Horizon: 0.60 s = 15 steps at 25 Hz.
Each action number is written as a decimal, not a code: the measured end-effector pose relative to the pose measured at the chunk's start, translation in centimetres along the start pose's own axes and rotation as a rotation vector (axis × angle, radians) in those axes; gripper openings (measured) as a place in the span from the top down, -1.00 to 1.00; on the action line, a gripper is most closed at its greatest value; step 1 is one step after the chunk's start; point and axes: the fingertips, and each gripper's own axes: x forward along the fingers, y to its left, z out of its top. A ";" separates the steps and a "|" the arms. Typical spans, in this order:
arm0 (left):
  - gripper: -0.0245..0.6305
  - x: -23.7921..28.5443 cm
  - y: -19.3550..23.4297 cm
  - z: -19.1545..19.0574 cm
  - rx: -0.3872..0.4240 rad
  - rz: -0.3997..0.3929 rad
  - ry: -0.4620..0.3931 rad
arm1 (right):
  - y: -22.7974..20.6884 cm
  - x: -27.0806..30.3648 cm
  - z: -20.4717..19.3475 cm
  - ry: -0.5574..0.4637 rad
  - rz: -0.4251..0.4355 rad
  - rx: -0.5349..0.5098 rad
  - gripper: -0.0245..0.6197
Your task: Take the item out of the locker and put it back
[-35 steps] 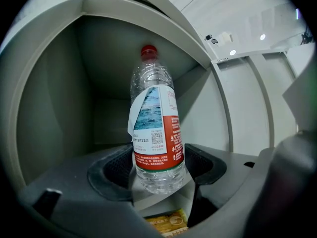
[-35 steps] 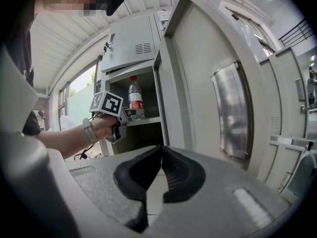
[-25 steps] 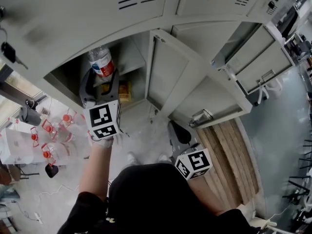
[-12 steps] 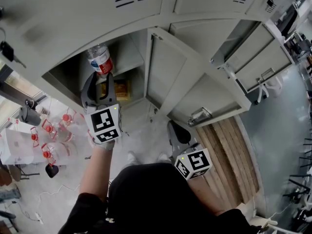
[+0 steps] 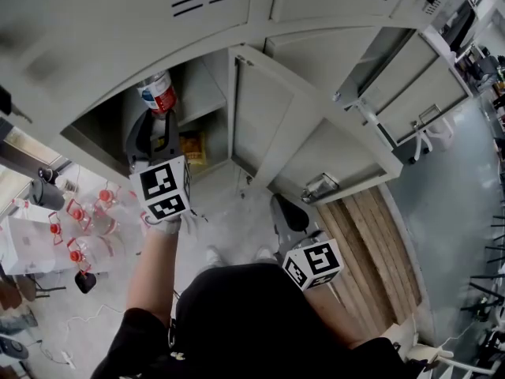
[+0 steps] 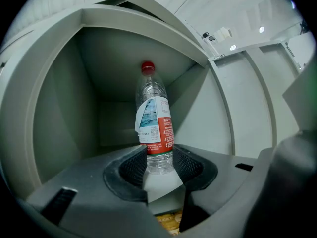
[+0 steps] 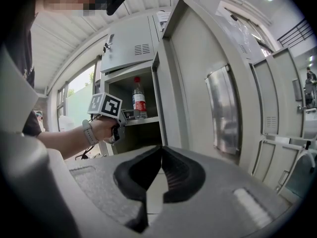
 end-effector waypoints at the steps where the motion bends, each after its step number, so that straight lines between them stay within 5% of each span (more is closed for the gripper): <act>1: 0.40 0.1 0.0 0.0 0.002 0.004 0.001 | -0.1 0.0 0.0 0.000 -0.001 0.000 0.92; 15: 0.42 -0.8 -0.4 -0.4 -0.063 -0.022 -0.010 | 0.3 0.7 0.0 0.004 0.039 0.002 0.92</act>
